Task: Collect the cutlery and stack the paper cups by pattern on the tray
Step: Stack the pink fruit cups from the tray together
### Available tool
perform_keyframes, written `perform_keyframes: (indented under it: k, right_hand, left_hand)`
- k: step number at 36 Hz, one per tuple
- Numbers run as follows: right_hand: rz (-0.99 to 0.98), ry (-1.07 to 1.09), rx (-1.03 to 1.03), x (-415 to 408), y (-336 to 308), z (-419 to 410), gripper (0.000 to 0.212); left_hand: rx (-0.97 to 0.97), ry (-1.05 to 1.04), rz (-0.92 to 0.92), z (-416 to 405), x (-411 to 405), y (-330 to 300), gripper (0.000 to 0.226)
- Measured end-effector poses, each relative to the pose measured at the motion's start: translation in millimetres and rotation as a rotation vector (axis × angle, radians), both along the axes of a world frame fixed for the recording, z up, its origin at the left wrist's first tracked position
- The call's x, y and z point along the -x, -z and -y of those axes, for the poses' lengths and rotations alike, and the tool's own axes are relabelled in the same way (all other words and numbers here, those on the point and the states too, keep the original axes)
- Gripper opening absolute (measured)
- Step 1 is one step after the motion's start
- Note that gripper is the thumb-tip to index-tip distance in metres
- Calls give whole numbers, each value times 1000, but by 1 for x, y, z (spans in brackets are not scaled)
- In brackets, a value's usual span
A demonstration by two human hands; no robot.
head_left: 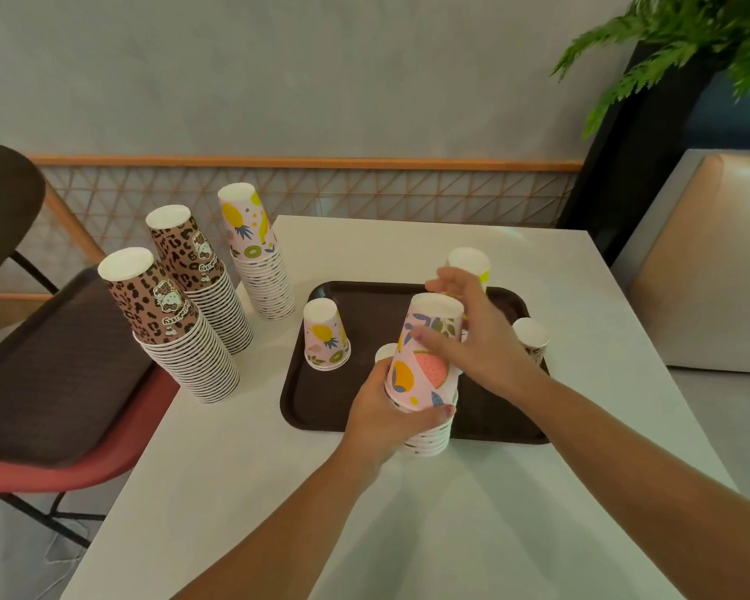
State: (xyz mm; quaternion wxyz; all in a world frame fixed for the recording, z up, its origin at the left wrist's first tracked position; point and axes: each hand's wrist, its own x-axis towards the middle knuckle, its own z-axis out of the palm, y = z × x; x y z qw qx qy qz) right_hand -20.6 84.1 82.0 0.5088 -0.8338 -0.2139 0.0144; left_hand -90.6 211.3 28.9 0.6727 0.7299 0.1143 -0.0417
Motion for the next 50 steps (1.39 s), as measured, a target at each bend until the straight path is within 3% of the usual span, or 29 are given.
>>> perform_keyframes:
  k: [9,19,32,38,50]
  right_hand:
    - [-11,39,6,6,9,-12,54]
    - [0,188,-69,-8,3,-11,47]
    - [219,466,-396,-62,-49,2,47]
    - [316,468,-289,-78,-41,3,60]
    - [215,431,-65,-76,1,-1,78]
  left_hand:
    - [1,12,55,-2,1,-2,76]
    - [-20,-3,11,-3,2,6,74]
    - [-123,0,-69,-4,-5,6,66]
    - [-107,-18,-76,-4,-8,6,65]
    - [-42,-26,-75,-6,-8,6,66]
